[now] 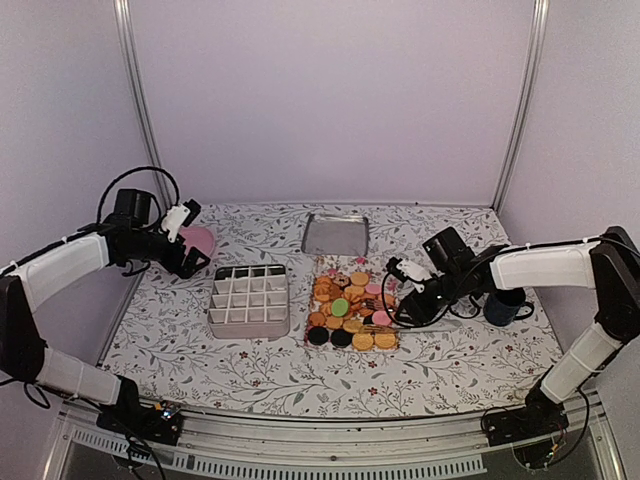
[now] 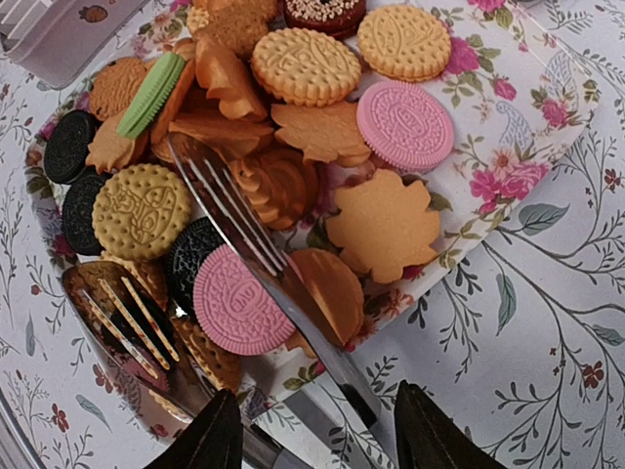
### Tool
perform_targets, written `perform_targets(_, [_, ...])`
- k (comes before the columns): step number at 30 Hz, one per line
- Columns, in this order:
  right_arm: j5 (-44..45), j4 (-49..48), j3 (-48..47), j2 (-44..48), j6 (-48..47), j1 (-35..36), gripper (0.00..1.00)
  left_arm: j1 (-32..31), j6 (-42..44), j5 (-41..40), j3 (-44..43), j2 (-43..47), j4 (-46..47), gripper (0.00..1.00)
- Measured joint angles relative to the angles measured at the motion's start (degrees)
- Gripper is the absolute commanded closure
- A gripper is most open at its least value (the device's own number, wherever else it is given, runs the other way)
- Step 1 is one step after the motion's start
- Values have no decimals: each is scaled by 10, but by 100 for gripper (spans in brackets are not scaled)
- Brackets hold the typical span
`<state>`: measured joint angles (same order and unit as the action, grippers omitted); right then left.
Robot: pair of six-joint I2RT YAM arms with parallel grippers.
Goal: Pack the cookies
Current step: Pick up the clamp from the plate.
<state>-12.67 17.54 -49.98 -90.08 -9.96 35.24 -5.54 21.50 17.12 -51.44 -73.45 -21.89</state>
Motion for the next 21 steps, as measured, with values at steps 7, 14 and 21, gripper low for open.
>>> perform_targets(7, [16, 11, -2, -15, -3, 0, 69, -41, 19, -7, -11, -31, -15, 1])
perform_targets(14, [41, 9, -4, -38, -3, 0, 93, -60, 34, -10, -13, -32, -24, 1])
perform_targets(21, [54, 17, -5, -38, -1, 5, 100, -80, 50, -11, -13, -31, -30, 2])
